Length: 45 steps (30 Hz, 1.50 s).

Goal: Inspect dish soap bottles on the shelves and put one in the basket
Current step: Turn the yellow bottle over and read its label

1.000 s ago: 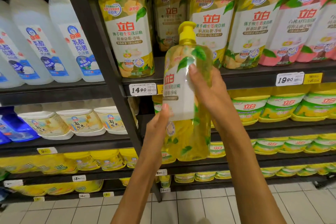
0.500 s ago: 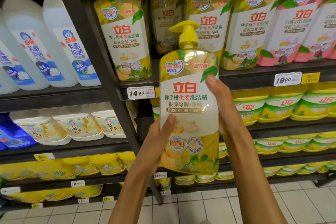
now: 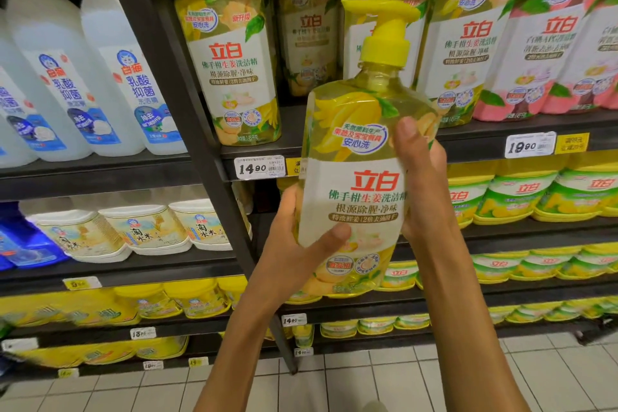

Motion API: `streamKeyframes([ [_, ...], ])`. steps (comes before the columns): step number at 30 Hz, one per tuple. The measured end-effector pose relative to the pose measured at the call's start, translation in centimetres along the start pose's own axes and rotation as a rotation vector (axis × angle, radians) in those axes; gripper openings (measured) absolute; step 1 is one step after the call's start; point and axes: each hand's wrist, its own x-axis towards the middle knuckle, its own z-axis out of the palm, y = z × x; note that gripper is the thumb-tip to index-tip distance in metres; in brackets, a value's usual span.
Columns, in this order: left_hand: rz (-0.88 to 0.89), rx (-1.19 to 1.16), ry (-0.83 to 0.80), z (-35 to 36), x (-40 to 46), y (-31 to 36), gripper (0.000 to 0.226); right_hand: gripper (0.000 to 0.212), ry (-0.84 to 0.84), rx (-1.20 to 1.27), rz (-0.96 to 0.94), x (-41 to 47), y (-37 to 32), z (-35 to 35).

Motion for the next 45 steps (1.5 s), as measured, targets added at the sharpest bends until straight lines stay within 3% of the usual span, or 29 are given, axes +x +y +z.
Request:
streamKeyframes([
  [5,-0.047,0.050,-0.119,-0.9,0.8,-0.3,0.081,0.083,-0.101,-0.082,-0.079,-0.2,-0.2,-0.4],
  [12,0.002,0.206,-0.144,-2.2,1.4,-1.1,0.095,0.073,-0.450,-0.175,-0.099,0.1,-0.9,-1.9],
  [15,0.008,0.215,-0.110,-2.4,1.3,-1.4,0.097,0.076,-0.473,-0.182,-0.099,0.2,-0.9,-1.9],
  [19,0.027,0.161,-0.056,-2.2,0.9,-1.5,0.092,0.079,-0.423,-0.198,-0.077,0.5,-0.8,-1.5],
  [22,0.072,0.101,0.034,-1.7,0.2,-0.9,0.073,0.079,-0.312,-0.220,-0.085,0.7,-1.1,-1.0],
  [28,0.072,-0.055,0.182,-0.1,0.2,-0.1,0.050,0.104,-0.112,-0.161,-0.074,1.0,-1.2,0.5],
  [29,0.042,-0.093,0.203,0.2,0.2,0.0,0.041,0.102,-0.097,-0.155,-0.051,1.1,-1.1,0.8],
  [31,-0.031,-0.177,0.209,0.7,0.3,0.0,0.033,0.079,-0.047,-0.131,-0.014,1.4,-0.8,1.1],
  [33,-0.092,-0.220,0.202,1.1,0.2,0.0,0.041,0.060,0.002,-0.083,0.030,1.7,-0.4,1.2],
  [36,-0.144,-0.260,0.121,1.0,-0.1,-0.1,0.059,0.053,0.049,-0.034,0.093,2.2,0.0,0.9],
  [41,-0.122,-0.253,0.020,-0.7,-0.6,0.3,0.056,0.082,0.116,0.143,0.232,2.8,-0.1,0.6],
  [45,-0.119,-0.219,-0.001,-0.8,-0.2,1.1,0.062,0.073,0.109,0.198,0.312,3.1,0.0,0.7],
])
